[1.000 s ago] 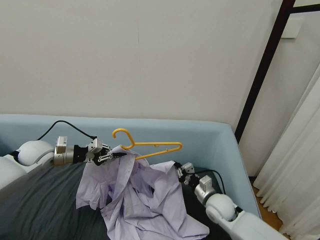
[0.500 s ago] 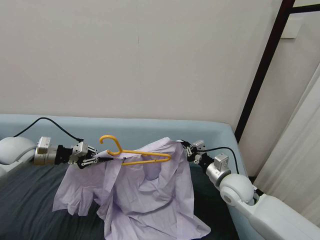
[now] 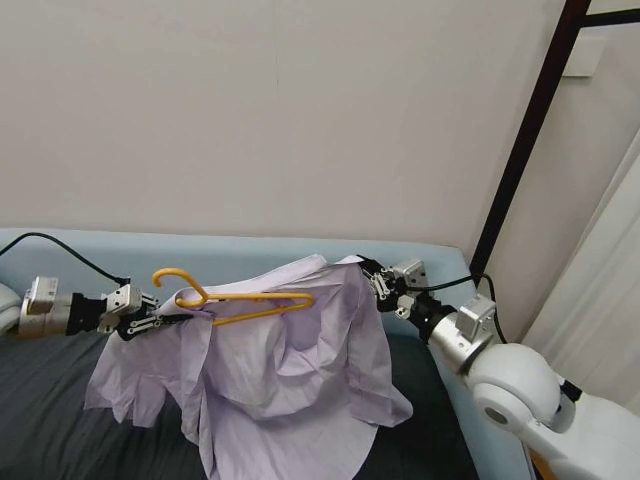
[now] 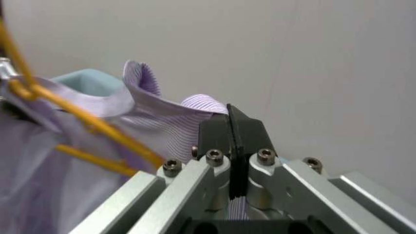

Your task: Pick up the clothes from the sofa and hang them on the clothes hanger.

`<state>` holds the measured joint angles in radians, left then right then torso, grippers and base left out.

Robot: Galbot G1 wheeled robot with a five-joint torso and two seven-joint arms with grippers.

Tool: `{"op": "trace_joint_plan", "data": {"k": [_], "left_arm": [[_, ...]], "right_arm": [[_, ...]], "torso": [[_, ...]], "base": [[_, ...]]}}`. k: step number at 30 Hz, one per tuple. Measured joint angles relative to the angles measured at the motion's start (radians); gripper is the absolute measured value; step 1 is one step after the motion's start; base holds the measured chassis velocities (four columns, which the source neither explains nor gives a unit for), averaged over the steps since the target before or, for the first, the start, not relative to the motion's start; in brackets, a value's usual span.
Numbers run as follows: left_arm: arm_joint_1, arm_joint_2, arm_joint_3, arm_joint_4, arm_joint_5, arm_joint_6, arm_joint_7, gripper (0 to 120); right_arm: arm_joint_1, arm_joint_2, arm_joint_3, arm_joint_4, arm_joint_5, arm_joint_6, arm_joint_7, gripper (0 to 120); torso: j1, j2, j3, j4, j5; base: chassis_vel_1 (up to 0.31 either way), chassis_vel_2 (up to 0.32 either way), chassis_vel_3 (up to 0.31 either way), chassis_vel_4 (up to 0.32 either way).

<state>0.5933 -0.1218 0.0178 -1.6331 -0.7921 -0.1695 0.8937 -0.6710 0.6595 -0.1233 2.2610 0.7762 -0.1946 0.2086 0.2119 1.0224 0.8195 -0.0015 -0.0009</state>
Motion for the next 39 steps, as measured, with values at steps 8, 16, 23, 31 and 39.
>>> {"op": "trace_joint_plan", "data": {"k": [8, 16, 23, 31, 39], "left_arm": [[-0.007, 0.025, 0.007, -0.070, -0.067, 0.056, -0.042, 1], [-0.033, -0.003, 0.034, -0.094, -0.094, 0.086, -0.067, 1], [-0.027, -0.040, 0.054, -0.125, -0.093, 0.091, -0.089, 1], [-0.006, -0.065, 0.069, -0.115, -0.014, 0.069, -0.062, 1], [-0.050, -0.134, 0.125, -0.068, 0.041, 0.072, -0.059, 1]], "right_arm": [[0.024, -0.004, -0.095, 0.080, -0.011, -0.024, 0.009, 0], [0.101, 0.039, -0.236, 0.043, -0.031, -0.004, 0.010, 0], [0.182, 0.100, -0.359, -0.034, -0.073, 0.019, -0.005, 0], [0.302, 0.116, -0.400, -0.065, -0.045, 0.025, -0.006, 0], [0.364, 0.113, -0.466, 0.012, -0.044, 0.022, -0.024, 0]], "torso": [[0.000, 0.000, 0.000, 0.0003, 0.0002], [0.000, 0.000, 0.000, 0.0001, 0.0000], [0.000, 0.000, 0.000, 0.0002, 0.0000], [0.000, 0.000, 0.000, 0.0004, 0.0000], [0.000, 0.000, 0.000, 0.0001, 0.0000]], "base": [[0.000, 0.000, 0.000, 0.000], [0.000, 0.000, 0.000, 0.000], [0.000, 0.000, 0.000, 0.000], [0.000, 0.000, 0.000, 0.000], [0.000, 0.000, 0.000, 0.000]]}}
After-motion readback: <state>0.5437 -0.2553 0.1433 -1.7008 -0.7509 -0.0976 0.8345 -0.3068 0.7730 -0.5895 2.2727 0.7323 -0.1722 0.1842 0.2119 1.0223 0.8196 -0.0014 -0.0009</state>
